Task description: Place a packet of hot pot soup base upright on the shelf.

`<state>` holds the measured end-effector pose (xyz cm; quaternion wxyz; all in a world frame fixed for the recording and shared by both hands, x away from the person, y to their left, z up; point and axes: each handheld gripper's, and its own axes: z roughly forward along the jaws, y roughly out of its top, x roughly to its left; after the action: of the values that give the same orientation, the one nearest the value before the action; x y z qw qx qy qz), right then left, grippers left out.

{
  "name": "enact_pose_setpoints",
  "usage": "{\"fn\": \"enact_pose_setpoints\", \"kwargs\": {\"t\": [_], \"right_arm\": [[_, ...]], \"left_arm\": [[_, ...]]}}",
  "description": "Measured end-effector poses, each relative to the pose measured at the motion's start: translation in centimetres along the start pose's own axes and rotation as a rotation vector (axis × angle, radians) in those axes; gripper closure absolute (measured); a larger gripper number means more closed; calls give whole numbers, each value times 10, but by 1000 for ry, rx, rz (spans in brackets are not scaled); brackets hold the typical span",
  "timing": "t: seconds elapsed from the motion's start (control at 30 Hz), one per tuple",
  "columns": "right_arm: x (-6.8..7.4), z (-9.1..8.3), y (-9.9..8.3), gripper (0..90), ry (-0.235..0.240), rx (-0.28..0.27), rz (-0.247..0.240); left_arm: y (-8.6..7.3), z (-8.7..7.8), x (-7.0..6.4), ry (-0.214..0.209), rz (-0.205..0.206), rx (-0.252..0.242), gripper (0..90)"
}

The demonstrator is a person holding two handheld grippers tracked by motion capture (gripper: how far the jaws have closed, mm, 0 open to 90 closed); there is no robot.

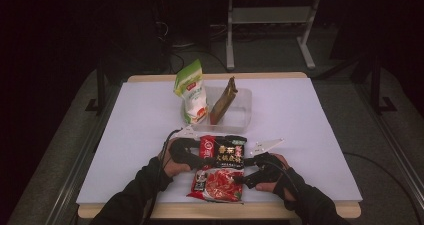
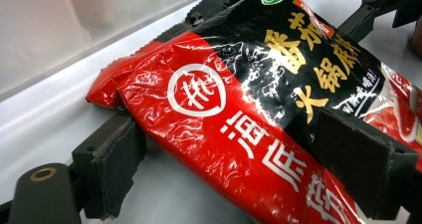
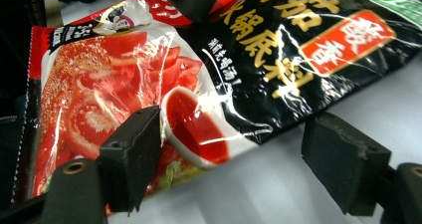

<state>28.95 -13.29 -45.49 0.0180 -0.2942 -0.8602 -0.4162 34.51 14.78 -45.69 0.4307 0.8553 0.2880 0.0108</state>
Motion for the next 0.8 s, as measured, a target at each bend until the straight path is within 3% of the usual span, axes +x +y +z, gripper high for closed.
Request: {"fn": "enact_pose_setpoints", "kwargs": {"t": [0.13,0.37,0.43,0.7,0.8], "right_arm": [[0,2,2,206,-1,5,-8],[4,3,3,217,-26,12,-44],[7,3,5,219,-47,17,-79],[14,2,3,236,-92,-9,-162],[18,1,3,286,-124,-41,-209]], "left_arm": [[1,1,-2,2,11,7,116],[1,2,2,-7,-13,-8,119],[1,2,2,-12,-35,-14,118],[2,3,1,-5,-49,-12,83],[2,2,4,-5,-56,-20,84]]}}
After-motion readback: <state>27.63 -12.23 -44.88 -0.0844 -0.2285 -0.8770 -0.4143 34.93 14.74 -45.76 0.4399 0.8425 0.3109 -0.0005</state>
